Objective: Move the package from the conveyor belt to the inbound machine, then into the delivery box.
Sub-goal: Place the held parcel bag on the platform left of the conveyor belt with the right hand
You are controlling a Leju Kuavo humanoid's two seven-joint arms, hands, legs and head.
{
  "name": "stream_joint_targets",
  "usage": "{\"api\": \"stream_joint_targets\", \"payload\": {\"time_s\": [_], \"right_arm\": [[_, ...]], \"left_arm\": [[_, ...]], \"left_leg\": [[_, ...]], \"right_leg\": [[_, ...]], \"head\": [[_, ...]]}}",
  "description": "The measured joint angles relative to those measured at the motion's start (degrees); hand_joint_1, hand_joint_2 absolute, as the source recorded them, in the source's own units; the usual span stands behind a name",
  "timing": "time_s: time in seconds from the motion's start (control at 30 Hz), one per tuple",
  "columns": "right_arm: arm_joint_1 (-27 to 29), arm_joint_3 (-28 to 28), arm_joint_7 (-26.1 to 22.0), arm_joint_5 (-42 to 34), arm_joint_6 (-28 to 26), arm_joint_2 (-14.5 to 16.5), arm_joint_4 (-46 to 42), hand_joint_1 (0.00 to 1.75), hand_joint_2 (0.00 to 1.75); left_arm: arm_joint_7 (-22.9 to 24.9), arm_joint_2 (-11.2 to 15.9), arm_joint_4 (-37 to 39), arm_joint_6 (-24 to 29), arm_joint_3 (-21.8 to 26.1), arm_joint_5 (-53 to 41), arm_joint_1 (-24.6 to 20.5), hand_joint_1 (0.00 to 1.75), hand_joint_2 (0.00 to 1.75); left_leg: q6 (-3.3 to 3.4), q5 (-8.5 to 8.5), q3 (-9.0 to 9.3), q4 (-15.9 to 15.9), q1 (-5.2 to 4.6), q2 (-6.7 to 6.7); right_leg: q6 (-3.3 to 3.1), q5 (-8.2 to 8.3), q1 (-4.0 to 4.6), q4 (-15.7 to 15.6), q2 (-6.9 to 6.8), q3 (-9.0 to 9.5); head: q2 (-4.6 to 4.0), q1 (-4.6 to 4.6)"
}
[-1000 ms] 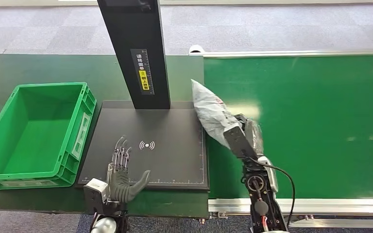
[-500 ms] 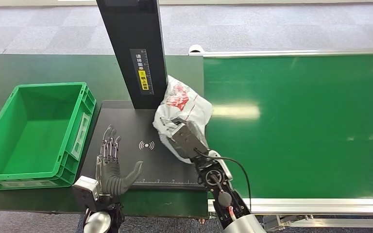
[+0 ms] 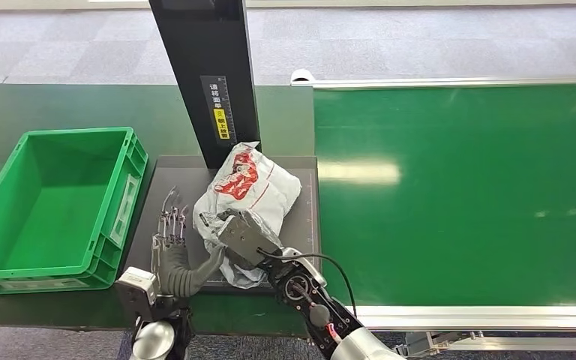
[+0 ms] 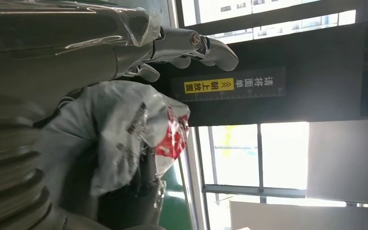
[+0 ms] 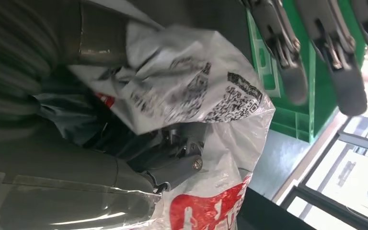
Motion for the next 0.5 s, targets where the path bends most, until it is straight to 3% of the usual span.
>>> {"api": "stream_joint_targets", "payload": {"time_s": [0.1, 0.27, 0.5], "right_arm": [[-0.07, 0.99, -1.94, -2.48, 0.32, 0.0, 1.14, 0.0, 1.75], [-0.33, 1.08, -9.58, -7.7, 5.33, 0.0, 1.56, 0.0, 1.75], [-0.76, 0.63, -12.53, -8.42, 6.0, -0.02, 0.85, 0.0, 1.75]], "left_arm": [[0.0, 0.01, 0.47, 0.09, -0.16, 0.02, -0.31, 0.0, 1.75], [0.0, 0.32, 0.68, 0.78, -0.05, -0.1, -0.3, 0.0, 1.75], [0.0, 1.08, 0.67, 1.06, -0.24, -1.34, -0.08, 0.0, 1.75]], "left_leg": [[0.0, 0.0, 0.0, 0.0, 0.01, 0.0], [0.0, 0.0, 0.0, 0.0, 0.01, 0.01], [0.0, 0.0, 0.01, 0.0, 0.0, 0.0]], "right_leg": [[0.0, 0.0, 0.01, 0.0, 0.0, 0.0], [0.0, 0.0, 0.01, 0.01, 0.0, 0.01], [0.0, 0.0, 0.0, 0.0, -0.01, 0.01]], "head": [[-0.01, 0.01], [-0.01, 0.01], [0.0, 0.01]]}}
